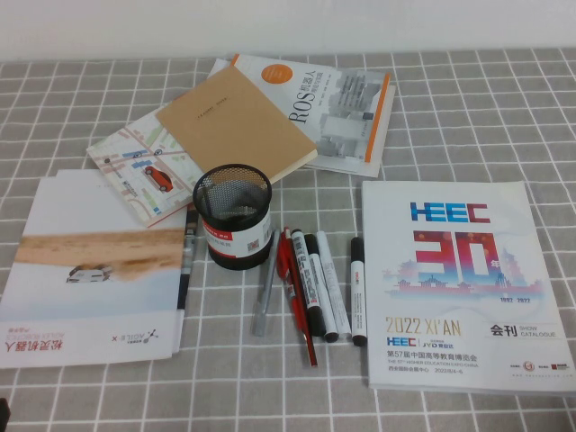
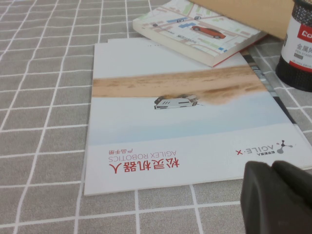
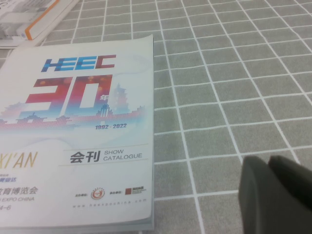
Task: Put the pen into the pen holder
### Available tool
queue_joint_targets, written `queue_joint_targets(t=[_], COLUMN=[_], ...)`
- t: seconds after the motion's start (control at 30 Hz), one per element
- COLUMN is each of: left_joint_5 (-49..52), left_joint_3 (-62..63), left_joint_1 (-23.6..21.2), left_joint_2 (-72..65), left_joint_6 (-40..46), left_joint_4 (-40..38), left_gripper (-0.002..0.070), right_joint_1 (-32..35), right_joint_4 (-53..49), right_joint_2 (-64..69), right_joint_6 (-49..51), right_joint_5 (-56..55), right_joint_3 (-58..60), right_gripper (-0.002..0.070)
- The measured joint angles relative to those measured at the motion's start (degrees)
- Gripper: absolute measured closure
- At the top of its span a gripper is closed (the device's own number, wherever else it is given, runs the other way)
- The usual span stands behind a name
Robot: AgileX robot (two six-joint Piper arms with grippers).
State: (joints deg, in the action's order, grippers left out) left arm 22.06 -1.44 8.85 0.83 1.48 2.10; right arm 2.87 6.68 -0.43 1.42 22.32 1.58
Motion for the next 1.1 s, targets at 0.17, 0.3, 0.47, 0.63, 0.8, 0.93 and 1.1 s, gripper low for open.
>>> queue_joint_targets(t=[0.17, 0.3, 0.47, 0.63, 0.8, 0.93, 1.1], left_joint_5=[0.0, 0.0, 0.0, 0.0, 0.0, 0.0, 0.0], left_joint_3=[0.0, 0.0, 0.0, 0.0, 0.0, 0.0, 0.0], left_joint_1=[0.0, 0.0, 0.0, 0.0, 0.0, 0.0, 0.0], left_joint_2=[0.0, 0.0, 0.0, 0.0, 0.0, 0.0, 0.0], left_joint_6=[0.0, 0.0, 0.0, 0.0, 0.0, 0.0, 0.0], left_joint_4=[0.0, 0.0, 0.0, 0.0, 0.0, 0.0, 0.0], left_gripper=[0.0678, 0.0678, 0.0678, 0.0678, 0.0678, 0.0678, 0.0678], right_joint_1=[0.0, 0.0, 0.0, 0.0, 0.0, 0.0, 0.0], right_joint_4=[0.0, 0.0, 0.0, 1.3, 9.1, 29.3, 57.3], right_joint_2=[0.0, 0.0, 0.0, 0.0, 0.0, 0.0, 0.0], right_joint_6=[0.0, 0.0, 0.0, 0.0, 0.0, 0.0, 0.1], right_joint_5=[0.0, 0.0, 0.0, 0.0, -1.0, -4.2, -8.1], right_joint_3=[0.0, 0.0, 0.0, 0.0, 0.0, 0.0, 0.0], right_gripper=[0.0689, 0.0689, 0.0689, 0.0689, 0.0689, 0.0689, 0.0689])
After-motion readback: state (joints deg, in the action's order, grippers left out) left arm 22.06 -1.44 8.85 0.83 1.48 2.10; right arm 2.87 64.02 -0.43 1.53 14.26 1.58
